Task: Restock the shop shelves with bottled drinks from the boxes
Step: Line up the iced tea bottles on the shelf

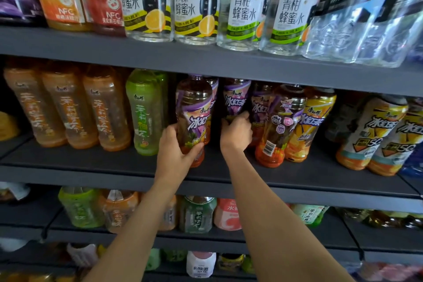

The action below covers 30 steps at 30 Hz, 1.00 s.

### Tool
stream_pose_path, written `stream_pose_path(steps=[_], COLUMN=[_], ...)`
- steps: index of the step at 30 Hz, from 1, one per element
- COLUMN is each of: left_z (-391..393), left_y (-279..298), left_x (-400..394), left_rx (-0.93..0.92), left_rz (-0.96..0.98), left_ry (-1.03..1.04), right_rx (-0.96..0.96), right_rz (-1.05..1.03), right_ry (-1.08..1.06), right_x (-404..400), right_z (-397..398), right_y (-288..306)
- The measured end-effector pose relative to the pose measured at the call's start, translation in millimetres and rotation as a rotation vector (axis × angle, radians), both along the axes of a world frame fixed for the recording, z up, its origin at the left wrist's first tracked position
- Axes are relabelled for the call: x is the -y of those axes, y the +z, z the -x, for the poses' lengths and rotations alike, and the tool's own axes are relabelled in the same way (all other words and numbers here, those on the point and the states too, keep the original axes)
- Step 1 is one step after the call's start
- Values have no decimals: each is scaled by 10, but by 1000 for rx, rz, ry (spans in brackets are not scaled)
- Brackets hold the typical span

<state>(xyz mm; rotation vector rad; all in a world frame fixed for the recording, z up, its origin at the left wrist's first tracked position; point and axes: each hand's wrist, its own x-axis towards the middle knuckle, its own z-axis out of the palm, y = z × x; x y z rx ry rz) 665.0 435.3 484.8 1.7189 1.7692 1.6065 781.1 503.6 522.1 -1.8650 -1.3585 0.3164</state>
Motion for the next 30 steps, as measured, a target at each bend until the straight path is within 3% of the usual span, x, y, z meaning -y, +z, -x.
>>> stream_pose_path(steps=[8,17,19,21,24,26,30], left_z=[39,159,176,181,160,164,152], left_y=[30,137,124,135,164,152,156], left_x=[-46,-78,-88,-97,-89,-94,-76], left_rx=[25,75,111,155,175,94,17], left_rz=[33,227,249,274,290,266,262], left_ry=[-48,-314,-347,-404,-472,-419,-346], right_rx=[32,75,126,156,62,-51,-106], right_rz=[-52,-17,-178,-524,-756,-627,-283], right_ry=[6,34,56,119,-28,-123,-13], right_x=[200,250,368,531,711,698,552], right_z=[-8,-69,-133,-250,-542,-713,-839], right_y=[-92,-26,-28,-41,-68,-106,-211])
